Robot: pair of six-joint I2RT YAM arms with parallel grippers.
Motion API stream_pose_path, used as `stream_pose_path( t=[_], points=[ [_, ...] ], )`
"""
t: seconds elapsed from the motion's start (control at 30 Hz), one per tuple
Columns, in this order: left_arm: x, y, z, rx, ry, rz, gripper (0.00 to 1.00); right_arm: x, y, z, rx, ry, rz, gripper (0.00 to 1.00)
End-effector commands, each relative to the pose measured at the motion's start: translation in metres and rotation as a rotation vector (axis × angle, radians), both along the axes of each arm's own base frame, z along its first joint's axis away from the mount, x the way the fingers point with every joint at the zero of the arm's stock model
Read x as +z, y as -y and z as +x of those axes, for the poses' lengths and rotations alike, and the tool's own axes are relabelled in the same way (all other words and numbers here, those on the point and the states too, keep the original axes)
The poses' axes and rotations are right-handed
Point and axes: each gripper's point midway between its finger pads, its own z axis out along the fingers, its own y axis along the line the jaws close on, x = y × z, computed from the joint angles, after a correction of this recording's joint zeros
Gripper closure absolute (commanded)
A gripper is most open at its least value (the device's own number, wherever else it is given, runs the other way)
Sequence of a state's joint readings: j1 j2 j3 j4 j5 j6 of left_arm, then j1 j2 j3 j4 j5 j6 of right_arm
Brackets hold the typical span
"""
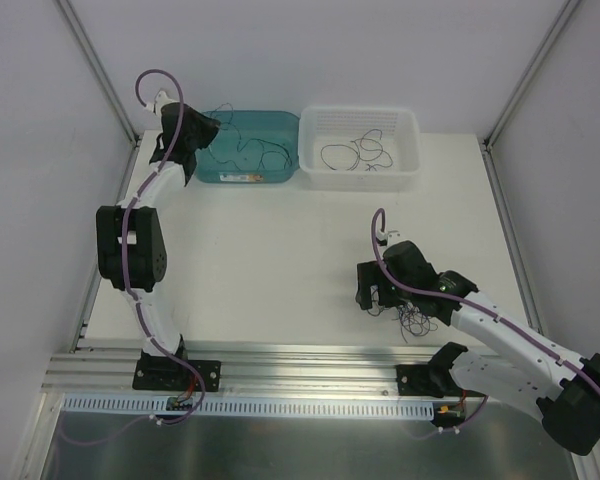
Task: Untangle the cables
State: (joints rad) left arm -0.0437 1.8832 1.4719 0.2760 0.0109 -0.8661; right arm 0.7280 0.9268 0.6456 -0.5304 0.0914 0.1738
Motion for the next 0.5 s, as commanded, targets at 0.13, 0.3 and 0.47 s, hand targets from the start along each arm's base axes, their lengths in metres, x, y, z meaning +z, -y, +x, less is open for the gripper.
stream_pose_path(
  t=[0.13,0.3,0.47],
  points=[
    [-0.032,0.005,0.021,-0.097,-0.095,0.093,0.5,0.007,0.004,0.001,-0.011,0.03,-0.004,0.04],
    [-0.024,0.003,0.004,-0.115,-0.085,0.145,0.2,0.012,0.016,0.004,-0.063,0.055,-0.037,0.04],
    [0.006,0.003,-0.031,-0.149,-0.039,0.207,0.02,0.016,0.041,0.011,-0.185,0.073,-0.11,0.05]
  ],
)
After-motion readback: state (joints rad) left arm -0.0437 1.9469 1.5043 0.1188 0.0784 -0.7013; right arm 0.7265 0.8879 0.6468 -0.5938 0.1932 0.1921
